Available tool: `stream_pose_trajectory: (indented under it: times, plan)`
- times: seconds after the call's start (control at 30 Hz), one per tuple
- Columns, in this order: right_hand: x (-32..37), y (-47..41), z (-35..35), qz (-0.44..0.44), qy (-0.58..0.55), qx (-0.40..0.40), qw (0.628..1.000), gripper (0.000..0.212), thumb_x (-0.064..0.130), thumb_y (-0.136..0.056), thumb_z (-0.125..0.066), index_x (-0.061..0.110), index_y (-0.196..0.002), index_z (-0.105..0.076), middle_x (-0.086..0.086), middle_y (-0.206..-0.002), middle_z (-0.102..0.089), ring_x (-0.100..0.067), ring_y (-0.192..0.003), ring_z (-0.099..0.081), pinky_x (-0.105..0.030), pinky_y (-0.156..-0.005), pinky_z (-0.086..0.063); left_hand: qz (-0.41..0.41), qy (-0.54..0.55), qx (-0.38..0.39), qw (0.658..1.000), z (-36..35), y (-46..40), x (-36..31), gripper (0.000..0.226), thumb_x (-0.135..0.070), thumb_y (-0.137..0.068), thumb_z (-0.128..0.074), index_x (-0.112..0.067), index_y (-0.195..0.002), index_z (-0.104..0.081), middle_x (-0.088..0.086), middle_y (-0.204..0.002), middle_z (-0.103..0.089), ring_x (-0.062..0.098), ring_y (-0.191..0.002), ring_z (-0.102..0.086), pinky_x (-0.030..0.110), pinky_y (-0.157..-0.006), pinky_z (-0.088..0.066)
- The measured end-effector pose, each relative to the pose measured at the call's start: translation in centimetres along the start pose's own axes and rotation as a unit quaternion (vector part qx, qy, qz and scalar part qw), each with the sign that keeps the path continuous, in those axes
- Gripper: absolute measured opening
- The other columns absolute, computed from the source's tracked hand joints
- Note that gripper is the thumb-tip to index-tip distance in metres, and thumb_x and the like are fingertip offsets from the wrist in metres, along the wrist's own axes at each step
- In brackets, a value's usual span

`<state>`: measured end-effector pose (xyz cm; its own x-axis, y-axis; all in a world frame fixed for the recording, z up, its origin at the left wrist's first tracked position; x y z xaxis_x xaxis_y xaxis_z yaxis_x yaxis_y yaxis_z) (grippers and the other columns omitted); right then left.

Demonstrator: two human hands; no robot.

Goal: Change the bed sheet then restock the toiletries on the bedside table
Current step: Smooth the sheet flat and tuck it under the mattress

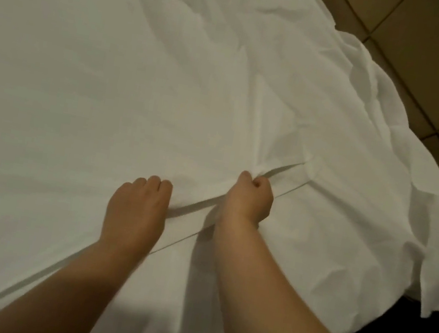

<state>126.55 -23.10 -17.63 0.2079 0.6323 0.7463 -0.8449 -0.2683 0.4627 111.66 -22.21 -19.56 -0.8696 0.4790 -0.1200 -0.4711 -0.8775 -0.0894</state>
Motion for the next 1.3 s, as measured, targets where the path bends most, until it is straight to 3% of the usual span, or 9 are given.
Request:
stream_pose_trajectory:
  times: [0.3,0.47,0.57,0.67,0.77,0.9,1.03,1.17,1.3]
  plan:
    - [-2.2,-1.2,0.6,-0.015,0.022,0.011,1.0,0.042,0.01,-0.088,-0.05,0.016,-0.054,-0.028,-0.007,-0.079,-0.04,-0.015,-0.055,-0.03,-0.027,-0.049,-0.026,-0.028,0.024,0.054,0.998,-0.2,1.3,-0.9,0.045,0.016,-0.029,-0.072,-0.011,-0.056,-0.047,0.006,-0.05,-0.042,0.026,-0.039,-0.04,0.027,-0.046,-0.019]
    - [0.6,-5.1,1.0,-0.037,-0.05,0.032,0.998,0.007,0.02,-0.088,-0.057,0.014,-0.087,-0.06,-0.006,-0.094,-0.061,-0.026,-0.088,-0.058,-0.03,-0.077,-0.046,-0.052,0.039,0.031,0.997,-1.3,-1.5,-3.7,0.042,0.01,-0.034,-0.075,-0.009,-0.065,-0.054,0.008,-0.06,-0.048,0.028,-0.048,-0.045,0.028,-0.049,-0.02]
    - [3.4,-8.8,1.4,-0.04,-0.09,0.001,0.995,0.035,0.024,-0.088,-0.058,0.007,-0.119,-0.058,-0.005,-0.111,-0.063,-0.028,-0.105,-0.06,-0.034,-0.092,-0.047,-0.037,0.038,0.002,0.999,-1.4,-4.6,-5.9,0.04,0.012,-0.04,-0.072,-0.007,-0.072,-0.058,0.008,-0.063,-0.05,0.028,-0.052,-0.046,0.029,-0.05,-0.023]
    - [6.8,-12.7,1.9,-0.075,-0.124,0.017,0.989,0.011,0.018,-0.085,-0.059,0.007,-0.083,-0.059,-0.004,-0.083,-0.058,-0.026,-0.076,-0.057,-0.033,-0.074,-0.05,-0.031,0.028,-0.017,0.999,-1.5,-7.8,-8.2,0.038,0.011,-0.041,-0.075,-0.01,-0.069,-0.059,0.004,-0.057,-0.049,0.024,-0.047,-0.044,0.028,-0.049,-0.022]
    - [8.4,-15.0,3.4,-0.034,-0.099,0.021,0.994,0.034,0.006,-0.085,-0.055,0.01,-0.059,-0.033,-0.002,-0.061,-0.037,-0.018,-0.055,-0.032,-0.03,-0.053,-0.03,-0.031,0.031,-0.035,0.998,-1.8,-8.8,-9.7,0.029,0.008,-0.046,-0.07,-0.011,-0.062,-0.056,0.003,-0.051,-0.045,0.024,-0.041,-0.042,0.027,-0.043,-0.025]
    - [3.4,-14.6,6.8,0.001,0.05,0.058,0.997,0.017,0.008,-0.088,-0.054,0.008,-0.073,-0.048,-0.008,-0.074,-0.05,-0.022,-0.071,-0.044,-0.028,-0.061,-0.033,-0.014,-0.002,-0.036,0.999,-2.0,-6.4,-10.3,0.022,0.008,-0.056,-0.045,-0.008,-0.064,-0.058,0.007,-0.053,-0.043,0.026,-0.043,-0.041,0.032,-0.04,-0.035]
    - [2.7,-15.7,7.5,0.001,0.093,0.067,0.993,0.004,0.008,-0.087,-0.055,0.007,-0.09,-0.053,-0.012,-0.107,-0.051,-0.031,-0.093,-0.053,-0.031,-0.078,-0.043,0.033,-0.004,0.03,0.999,-1.5,-6.9,-11.9,0.032,-0.014,-0.051,-0.073,-0.008,-0.079,-0.059,0.011,-0.072,-0.055,0.031,-0.061,-0.052,0.036,-0.052,-0.043]
    - [4.7,-16.1,6.8,-0.014,0.099,0.136,0.986,0.043,0.025,-0.089,-0.059,0.006,-0.125,-0.044,-0.008,-0.123,-0.049,-0.03,-0.113,-0.051,-0.028,-0.088,-0.038,0.047,-0.002,0.031,0.998,-3.2,-8.0,-15.0,0.067,-0.033,-0.058,-0.071,-0.005,-0.115,-0.05,0.018,-0.111,-0.062,0.037,-0.092,-0.057,0.044,-0.076,-0.047]
    - [5.0,-15.6,5.7,-0.006,0.131,0.191,0.973,0.014,0.019,-0.088,-0.057,0.009,-0.097,-0.061,-0.009,-0.106,-0.066,-0.029,-0.097,-0.061,-0.039,-0.09,-0.049,0.049,-0.012,-0.05,0.997,-3.1,-9.2,-16.1,0.034,-0.004,-0.085,-0.035,-0.001,-0.114,-0.054,0.021,-0.11,-0.063,0.038,-0.091,-0.061,0.045,-0.076,-0.049]
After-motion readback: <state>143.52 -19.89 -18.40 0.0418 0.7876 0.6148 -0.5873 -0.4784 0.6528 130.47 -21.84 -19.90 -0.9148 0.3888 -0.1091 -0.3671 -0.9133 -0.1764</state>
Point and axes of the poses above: each hand's wrist, its own y-axis away from the middle knuckle, its own z-axis out of the back of the hand, x = y × z, the point moved 2 cm from there along -y, towards the middle knuckle
